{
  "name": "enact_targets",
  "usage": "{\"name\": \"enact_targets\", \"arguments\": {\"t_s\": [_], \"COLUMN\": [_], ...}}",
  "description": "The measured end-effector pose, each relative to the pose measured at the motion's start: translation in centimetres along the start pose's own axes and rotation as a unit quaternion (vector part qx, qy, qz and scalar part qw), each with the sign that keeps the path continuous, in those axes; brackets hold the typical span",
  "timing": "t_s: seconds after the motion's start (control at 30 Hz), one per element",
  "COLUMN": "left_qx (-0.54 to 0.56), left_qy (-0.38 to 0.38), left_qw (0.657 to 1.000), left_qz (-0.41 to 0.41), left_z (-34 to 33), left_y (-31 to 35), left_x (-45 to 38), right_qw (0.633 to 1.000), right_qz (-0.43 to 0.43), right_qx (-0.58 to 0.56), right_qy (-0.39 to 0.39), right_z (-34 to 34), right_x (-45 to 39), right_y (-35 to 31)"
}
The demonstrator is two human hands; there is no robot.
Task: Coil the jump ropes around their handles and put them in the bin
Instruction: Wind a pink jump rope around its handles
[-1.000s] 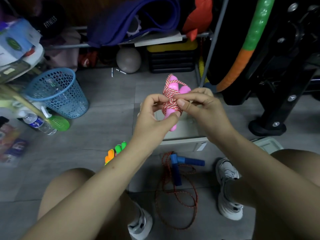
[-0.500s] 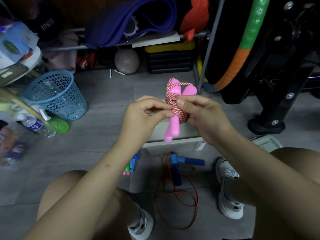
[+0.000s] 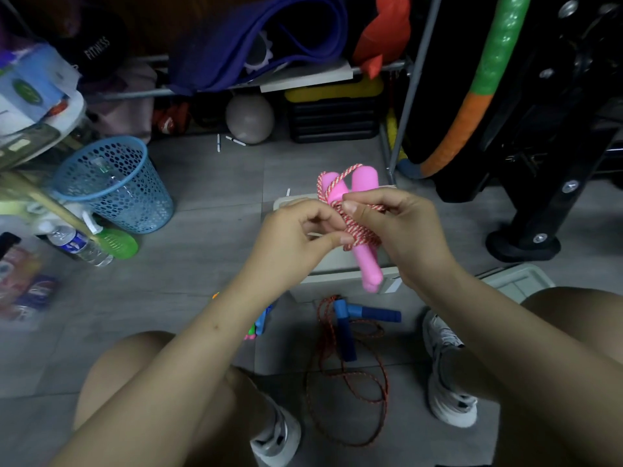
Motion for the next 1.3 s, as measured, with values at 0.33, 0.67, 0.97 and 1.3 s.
{"name": "enact_targets", "arguments": {"t_s": [0.33, 0.67, 0.97, 1.3], "left_qx": [-0.094, -0.184, -0.112, 0.029], "left_qy": [-0.001, -0.023, 0.052, -0.040], "left_qw": [0.995, 0.968, 0.981, 0.999], "left_qz": [-0.044, -0.168, -0.148, -0.005], "left_z": [-0.4, -0.4, 1.6, 1.4], "left_y": [-0.3, 0.6, 0.9, -0.4], "left_x": [-0.1, 0.4, 0.2, -0.8], "right_qw": [0.997, 0.998, 0.988, 0.981], "right_qz": [0.008, -0.009, -0.010, 0.052], "right_qx": [0.072, 0.051, 0.016, 0.094], "right_qy": [0.016, -0.032, -0.154, -0.161], "right_z": [-0.1, -0.5, -1.7, -1.5], "right_x": [0.3, -0.1, 0.3, -0.1], "right_y": [0.2, 0.9, -0.6, -1.2]}}
Point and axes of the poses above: each hand's wrist, its own x-axis away from the middle knuckle, its own z-axis out of the back of the hand, y = z × x, the point moved 7 cm from there along -x, towards the middle knuckle, and after that the axes turned 9 degrees about y, right-handed, at the moved point
